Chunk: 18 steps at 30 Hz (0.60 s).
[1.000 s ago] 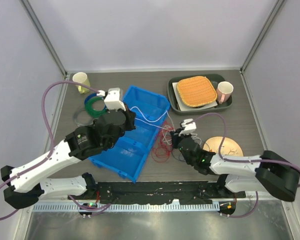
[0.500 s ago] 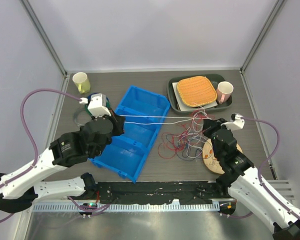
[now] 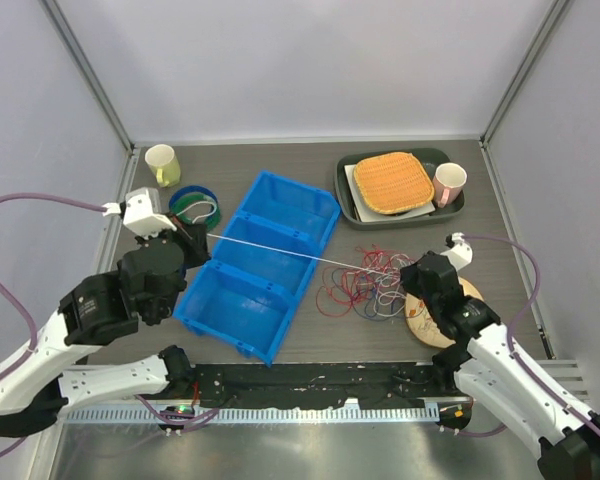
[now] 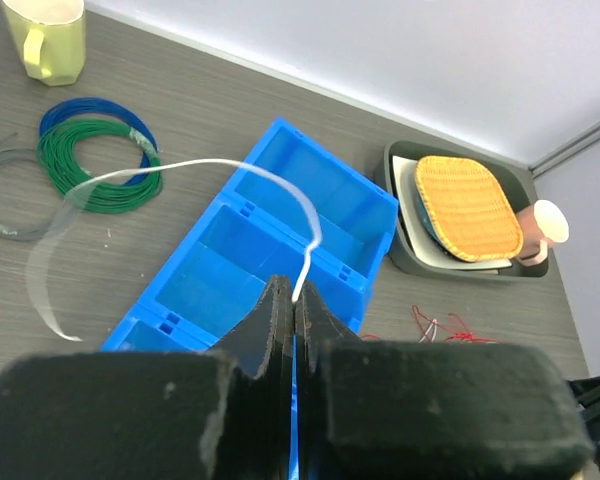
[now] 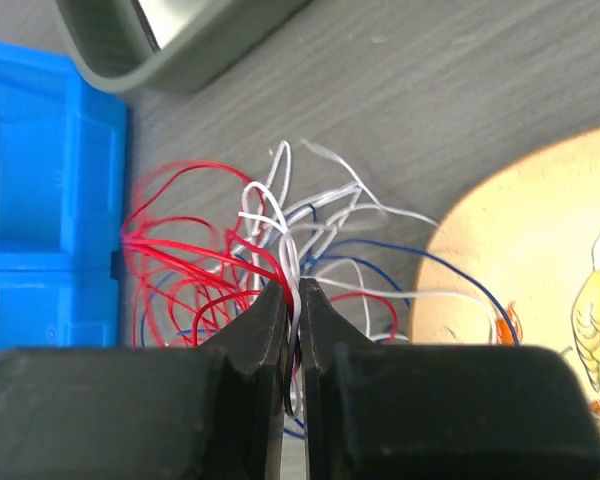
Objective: Untangle the cables
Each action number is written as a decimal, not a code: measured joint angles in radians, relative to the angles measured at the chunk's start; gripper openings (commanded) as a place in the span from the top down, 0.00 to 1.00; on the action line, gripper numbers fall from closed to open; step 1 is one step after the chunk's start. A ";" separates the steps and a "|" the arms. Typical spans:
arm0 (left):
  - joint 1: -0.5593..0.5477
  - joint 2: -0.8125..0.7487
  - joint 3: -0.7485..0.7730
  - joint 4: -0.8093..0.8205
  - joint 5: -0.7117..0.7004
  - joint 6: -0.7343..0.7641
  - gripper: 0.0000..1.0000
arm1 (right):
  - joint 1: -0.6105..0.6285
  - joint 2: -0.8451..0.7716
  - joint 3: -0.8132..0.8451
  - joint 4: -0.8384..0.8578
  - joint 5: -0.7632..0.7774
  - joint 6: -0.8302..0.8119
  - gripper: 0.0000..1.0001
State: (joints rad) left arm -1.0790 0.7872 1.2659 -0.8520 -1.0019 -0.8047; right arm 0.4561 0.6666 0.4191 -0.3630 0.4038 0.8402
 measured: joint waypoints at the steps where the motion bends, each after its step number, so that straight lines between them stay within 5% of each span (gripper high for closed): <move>1: 0.000 0.004 -0.003 0.008 0.003 0.011 1.00 | 0.000 -0.010 -0.009 -0.014 -0.010 0.007 0.92; 6: 0.001 0.054 -0.004 0.016 -0.006 0.040 1.00 | -0.006 -0.061 -0.019 -0.122 0.025 0.044 0.87; 9: 0.001 0.081 0.001 0.010 -0.025 0.054 1.00 | -0.007 -0.081 -0.011 -0.176 0.067 0.068 0.70; 18: 0.008 0.042 0.217 0.100 -0.213 0.239 1.00 | -0.021 -0.063 -0.007 -0.305 0.184 0.091 0.65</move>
State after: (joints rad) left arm -1.0710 0.8291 1.4830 -0.7525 -1.2148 -0.5659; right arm 0.4347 0.6037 0.4122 -0.6682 0.5880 0.9314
